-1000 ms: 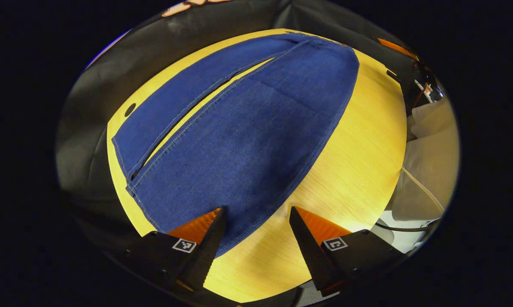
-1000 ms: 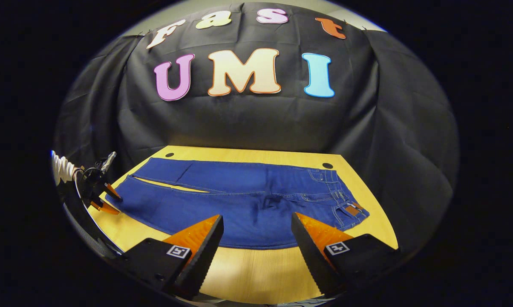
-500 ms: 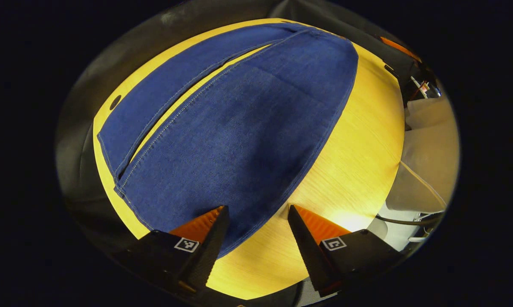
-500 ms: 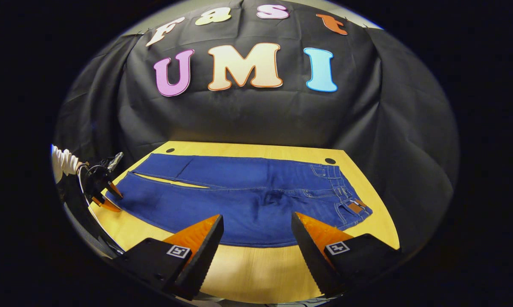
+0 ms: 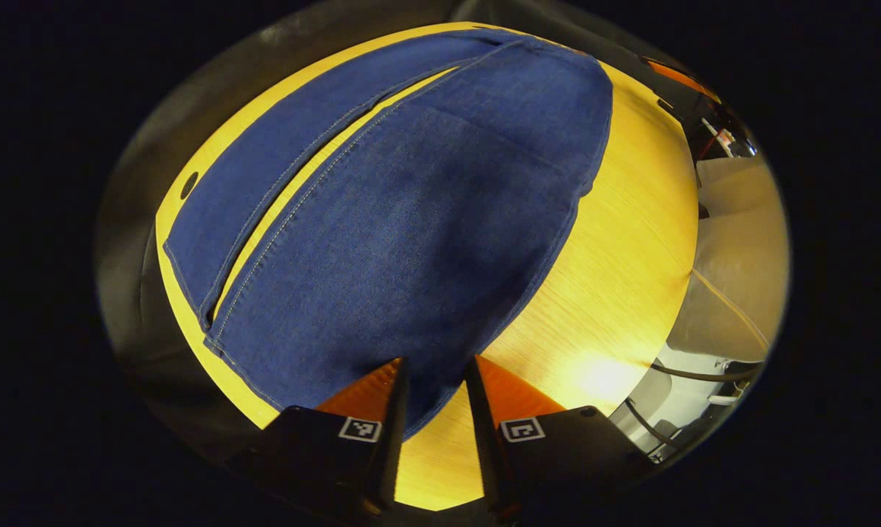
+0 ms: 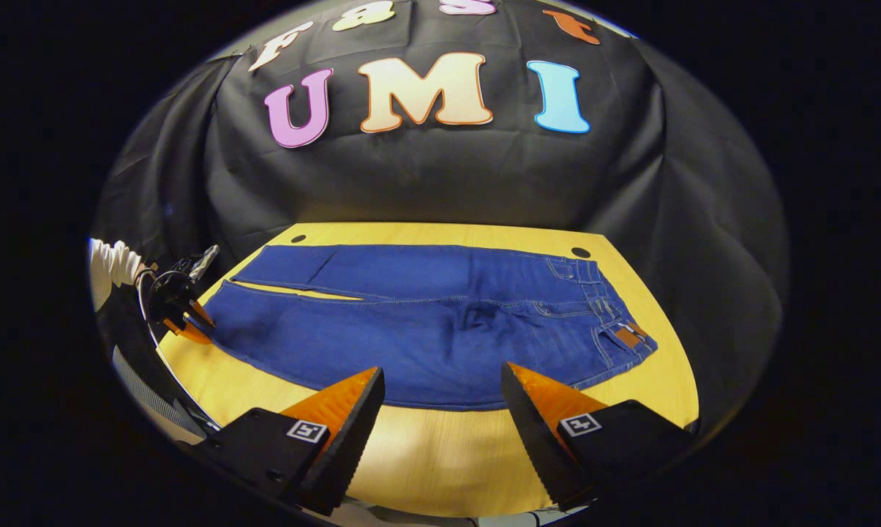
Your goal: Grasp the waist and the cuffs of the jeans and fold them to make the two legs overlap; first hold the waist and fold one-third of the jeans toward the cuffs, then hold the cuffs and fold the remaining one-third in the same direction to finish folding.
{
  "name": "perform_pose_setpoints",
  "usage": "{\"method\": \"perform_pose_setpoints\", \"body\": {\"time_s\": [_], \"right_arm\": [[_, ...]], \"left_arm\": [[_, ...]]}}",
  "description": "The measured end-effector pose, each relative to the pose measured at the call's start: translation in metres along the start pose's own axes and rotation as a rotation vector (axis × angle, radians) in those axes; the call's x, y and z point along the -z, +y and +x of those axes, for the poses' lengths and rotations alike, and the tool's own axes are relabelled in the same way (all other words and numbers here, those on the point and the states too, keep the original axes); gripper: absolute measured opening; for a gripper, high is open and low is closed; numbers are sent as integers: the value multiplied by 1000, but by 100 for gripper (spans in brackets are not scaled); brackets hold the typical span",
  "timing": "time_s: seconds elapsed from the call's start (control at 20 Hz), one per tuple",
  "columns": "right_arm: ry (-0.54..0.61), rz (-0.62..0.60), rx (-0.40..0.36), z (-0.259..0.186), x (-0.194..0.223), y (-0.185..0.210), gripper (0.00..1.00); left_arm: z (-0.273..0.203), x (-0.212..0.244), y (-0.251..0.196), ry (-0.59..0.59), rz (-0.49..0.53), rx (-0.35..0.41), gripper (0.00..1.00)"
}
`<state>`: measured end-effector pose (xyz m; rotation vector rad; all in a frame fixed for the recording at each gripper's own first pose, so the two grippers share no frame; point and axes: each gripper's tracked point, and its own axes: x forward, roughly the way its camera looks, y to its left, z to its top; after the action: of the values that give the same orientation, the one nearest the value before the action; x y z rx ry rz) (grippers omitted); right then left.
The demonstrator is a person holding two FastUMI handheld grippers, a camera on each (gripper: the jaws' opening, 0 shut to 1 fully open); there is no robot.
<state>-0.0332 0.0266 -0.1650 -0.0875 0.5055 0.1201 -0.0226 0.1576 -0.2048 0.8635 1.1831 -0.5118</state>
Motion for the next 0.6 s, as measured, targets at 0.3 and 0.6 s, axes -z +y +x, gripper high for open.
{"method": "perform_pose_setpoints", "body": {"time_s": [0.3,0.6], "right_arm": [[91,-111,-47,18,15,-28,99],[188,-269,-90,46,33,-89,99]], "left_arm": [[1,-2,6,77,18,-1,5],[0,-2,6,147,-34,-43,0]]}}
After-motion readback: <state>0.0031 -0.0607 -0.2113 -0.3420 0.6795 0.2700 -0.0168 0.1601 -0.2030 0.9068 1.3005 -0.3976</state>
